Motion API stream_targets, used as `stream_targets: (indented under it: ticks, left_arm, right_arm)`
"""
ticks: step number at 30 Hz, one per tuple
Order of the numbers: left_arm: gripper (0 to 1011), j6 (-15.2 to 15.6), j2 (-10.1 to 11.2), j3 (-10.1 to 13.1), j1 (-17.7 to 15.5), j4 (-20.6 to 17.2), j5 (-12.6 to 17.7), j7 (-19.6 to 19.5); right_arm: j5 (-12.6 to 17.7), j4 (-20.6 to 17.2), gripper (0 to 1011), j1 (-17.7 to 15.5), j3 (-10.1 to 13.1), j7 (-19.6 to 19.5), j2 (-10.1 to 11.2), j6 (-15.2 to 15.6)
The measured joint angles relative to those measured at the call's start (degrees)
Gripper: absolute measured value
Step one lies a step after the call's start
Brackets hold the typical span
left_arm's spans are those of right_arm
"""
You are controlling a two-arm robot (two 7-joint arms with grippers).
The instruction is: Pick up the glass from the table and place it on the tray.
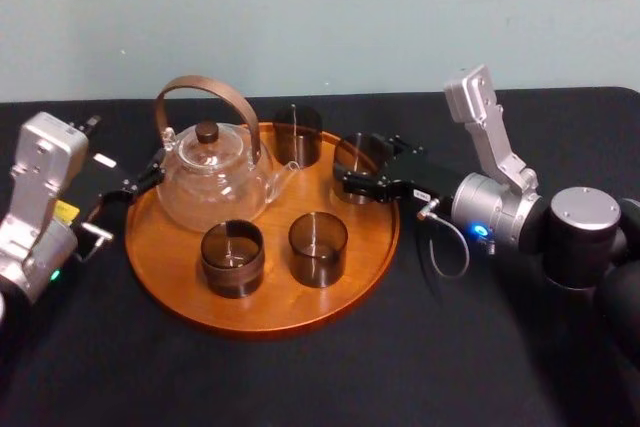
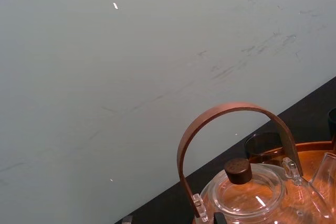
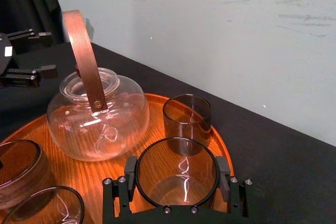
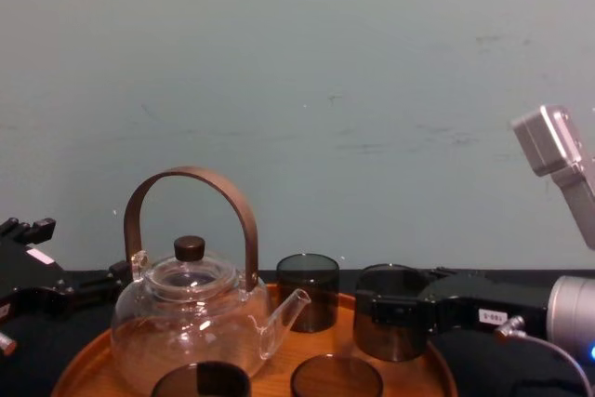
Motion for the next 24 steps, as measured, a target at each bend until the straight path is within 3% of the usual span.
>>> stream_targets:
  ticks: [24]
  left_arm:
    - [1001, 0.00, 0.00, 0.00, 0.00, 0.00, 0.00, 0.00]
  right_arm:
    - [-1.25, 2.61, 916, 0.88, 0.23, 0.32, -1.13, -0.23]
